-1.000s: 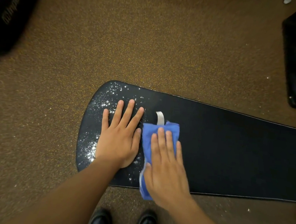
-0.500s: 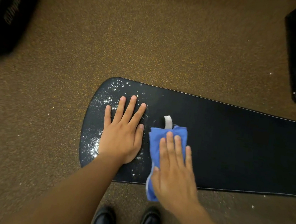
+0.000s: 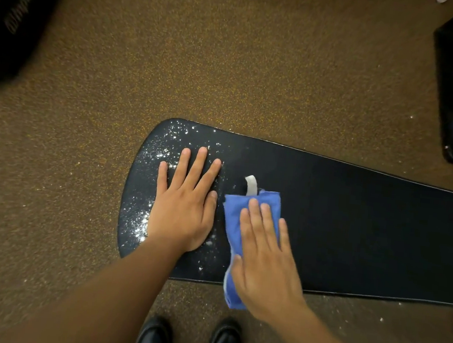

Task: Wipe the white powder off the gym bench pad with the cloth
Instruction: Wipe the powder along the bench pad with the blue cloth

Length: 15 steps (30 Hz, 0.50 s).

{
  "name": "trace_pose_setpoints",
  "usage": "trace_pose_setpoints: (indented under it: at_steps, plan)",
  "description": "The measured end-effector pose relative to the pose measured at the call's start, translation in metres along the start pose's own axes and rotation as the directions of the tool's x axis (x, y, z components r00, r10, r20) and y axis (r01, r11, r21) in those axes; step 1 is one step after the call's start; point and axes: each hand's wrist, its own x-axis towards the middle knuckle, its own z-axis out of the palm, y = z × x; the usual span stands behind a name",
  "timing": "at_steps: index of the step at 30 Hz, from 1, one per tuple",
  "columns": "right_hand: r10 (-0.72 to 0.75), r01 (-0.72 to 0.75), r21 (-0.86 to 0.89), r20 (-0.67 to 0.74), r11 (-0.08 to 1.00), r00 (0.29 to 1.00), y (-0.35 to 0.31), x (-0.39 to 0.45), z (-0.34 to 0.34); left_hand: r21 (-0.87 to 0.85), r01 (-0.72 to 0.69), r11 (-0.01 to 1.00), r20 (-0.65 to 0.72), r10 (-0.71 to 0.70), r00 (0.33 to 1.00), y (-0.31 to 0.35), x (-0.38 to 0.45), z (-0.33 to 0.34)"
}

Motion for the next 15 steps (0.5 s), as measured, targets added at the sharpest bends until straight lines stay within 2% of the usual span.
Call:
trace_pose_setpoints:
  at_steps: [3,6,9,13,15]
  plan:
    - [0.201,-0.201,0.008,-0.004,0.980,0.980,0.032,0.031,-0.006,0.006,0.005,1.000,0.008,-0.005,1.000,0.000,-0.001,-0.001]
    - [0.379,-0.377,0.070,-0.024,0.924,0.925,0.022,0.096,-0.015,0.005,0.009,1.000,0.007,-0.009,1.000,0.001,-0.001,-0.001]
    - [0.305,-0.303,0.049,-0.043,0.952,0.951,-0.009,0.120,-0.012,0.006,0.002,1.000,0.010,-0.002,1.000,0.000,0.000,0.000]
    - [0.072,-0.072,0.008,0.011,0.997,0.997,-0.010,0.048,-0.005,-0.005,-0.005,1.000,0.013,0.005,1.000,-0.001,0.001,-0.001]
    - [0.021,-0.021,0.000,0.019,1.000,1.000,0.011,0.022,-0.005,-0.002,-0.007,1.000,0.009,0.007,1.000,0.000,0.000,-0.002]
